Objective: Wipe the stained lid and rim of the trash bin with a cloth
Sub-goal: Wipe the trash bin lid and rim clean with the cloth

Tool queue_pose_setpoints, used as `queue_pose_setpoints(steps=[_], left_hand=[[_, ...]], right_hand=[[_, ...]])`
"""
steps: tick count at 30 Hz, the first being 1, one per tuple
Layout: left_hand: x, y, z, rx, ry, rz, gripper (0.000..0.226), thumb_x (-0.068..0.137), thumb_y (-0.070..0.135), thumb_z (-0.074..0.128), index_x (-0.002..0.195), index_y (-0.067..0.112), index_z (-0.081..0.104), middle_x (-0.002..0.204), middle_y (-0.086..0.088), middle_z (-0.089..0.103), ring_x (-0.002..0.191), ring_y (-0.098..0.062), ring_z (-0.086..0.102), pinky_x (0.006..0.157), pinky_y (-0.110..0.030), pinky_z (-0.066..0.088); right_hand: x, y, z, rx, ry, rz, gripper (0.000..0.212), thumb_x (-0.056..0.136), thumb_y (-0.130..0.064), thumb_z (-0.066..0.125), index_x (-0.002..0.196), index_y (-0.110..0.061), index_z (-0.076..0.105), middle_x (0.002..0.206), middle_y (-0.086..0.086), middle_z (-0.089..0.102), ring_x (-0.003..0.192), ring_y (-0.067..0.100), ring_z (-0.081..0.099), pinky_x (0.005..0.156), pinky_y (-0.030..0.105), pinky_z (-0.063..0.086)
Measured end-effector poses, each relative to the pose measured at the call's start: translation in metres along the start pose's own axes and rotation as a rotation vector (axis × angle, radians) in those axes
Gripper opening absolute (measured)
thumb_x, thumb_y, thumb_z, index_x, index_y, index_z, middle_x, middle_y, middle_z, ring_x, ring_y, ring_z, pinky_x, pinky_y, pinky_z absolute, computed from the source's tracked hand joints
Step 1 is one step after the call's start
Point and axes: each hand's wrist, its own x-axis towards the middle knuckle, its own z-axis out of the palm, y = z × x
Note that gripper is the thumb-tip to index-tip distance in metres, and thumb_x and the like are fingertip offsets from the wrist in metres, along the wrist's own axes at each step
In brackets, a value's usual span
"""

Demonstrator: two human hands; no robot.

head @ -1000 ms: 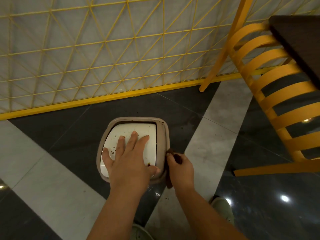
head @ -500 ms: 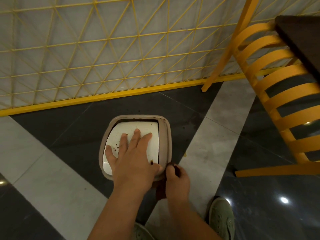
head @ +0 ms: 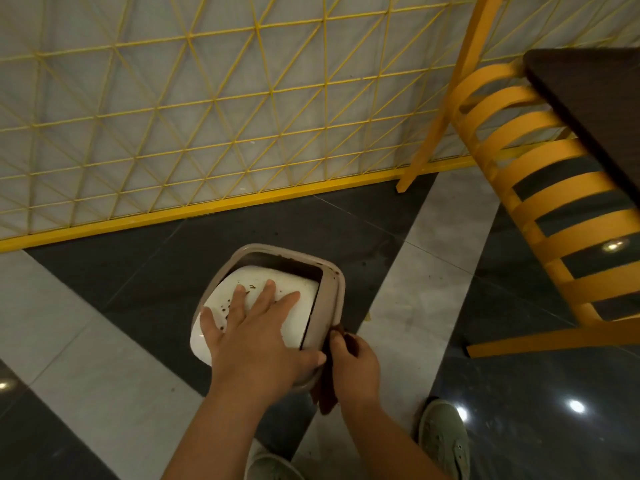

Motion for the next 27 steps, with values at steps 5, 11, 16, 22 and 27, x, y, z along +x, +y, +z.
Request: queue_pose_setpoints(steps=[5, 11, 16, 22, 27], left_hand=[[-0.002, -0.003, 0.007, -0.001, 0.006, 0.024, 0.078, 0.08, 0.061, 0.055, 0.143, 0.053, 0.01, 0.158, 0.018, -0.006, 0.144, -0.018, -0.018, 0.112, -0.059, -0.011], [0.0, -0.003, 0.008, -0.051, 0.015, 0.007, 0.082, 0.081, 0.058, 0.056, 0.145, 0.049, 0.007, 0.158, 0.016, -0.008, 0.144, -0.019, -0.02, 0.114, -0.058, -0.005], [0.004, -0.003, 0.008, -0.059, -0.007, 0.015, 0.083, 0.08, 0.058, 0.058, 0.145, 0.051, 0.007, 0.158, 0.017, -0.01, 0.144, -0.018, -0.022, 0.113, -0.06, -0.006], [0.006, 0.0, 0.008, -0.063, -0.017, -0.003, 0.085, 0.08, 0.056, 0.06, 0.145, 0.049, 0.006, 0.158, 0.015, -0.011, 0.144, -0.019, -0.022, 0.113, -0.061, -0.005], [0.008, 0.002, 0.01, -0.096, -0.003, -0.018, 0.087, 0.078, 0.056, 0.062, 0.145, 0.05, 0.006, 0.158, 0.015, -0.013, 0.143, -0.019, -0.023, 0.112, -0.062, -0.004]], right_hand=[[-0.012, 0.011, -0.005, 0.067, 0.083, -0.051, 0.009, 0.088, -0.028, 0.063, 0.085, -0.035, 0.058, 0.088, -0.01, 0.066, 0.084, 0.009, 0.062, 0.079, 0.029, 0.052], [-0.032, 0.006, -0.004, -0.045, 0.08, -0.444, 0.021, 0.088, -0.017, 0.064, 0.093, -0.037, 0.06, 0.1, -0.012, 0.059, 0.095, -0.001, 0.056, 0.085, 0.017, 0.049], [-0.012, -0.021, -0.007, -0.141, 0.08, -0.701, 0.017, 0.088, -0.015, 0.062, 0.101, -0.025, 0.067, 0.105, -0.008, 0.059, 0.099, -0.003, 0.054, 0.087, 0.006, 0.04], [0.022, -0.04, -0.003, -0.164, 0.075, -0.533, 0.017, 0.092, -0.022, 0.058, 0.106, -0.028, 0.064, 0.109, -0.009, 0.057, 0.094, -0.011, 0.048, 0.075, -0.004, 0.035], [0.0, 0.009, -0.014, -0.252, 0.027, -0.498, 0.022, 0.088, -0.014, 0.063, 0.095, -0.036, 0.061, 0.103, -0.011, 0.056, 0.095, 0.0, 0.055, 0.091, 0.018, 0.047]])
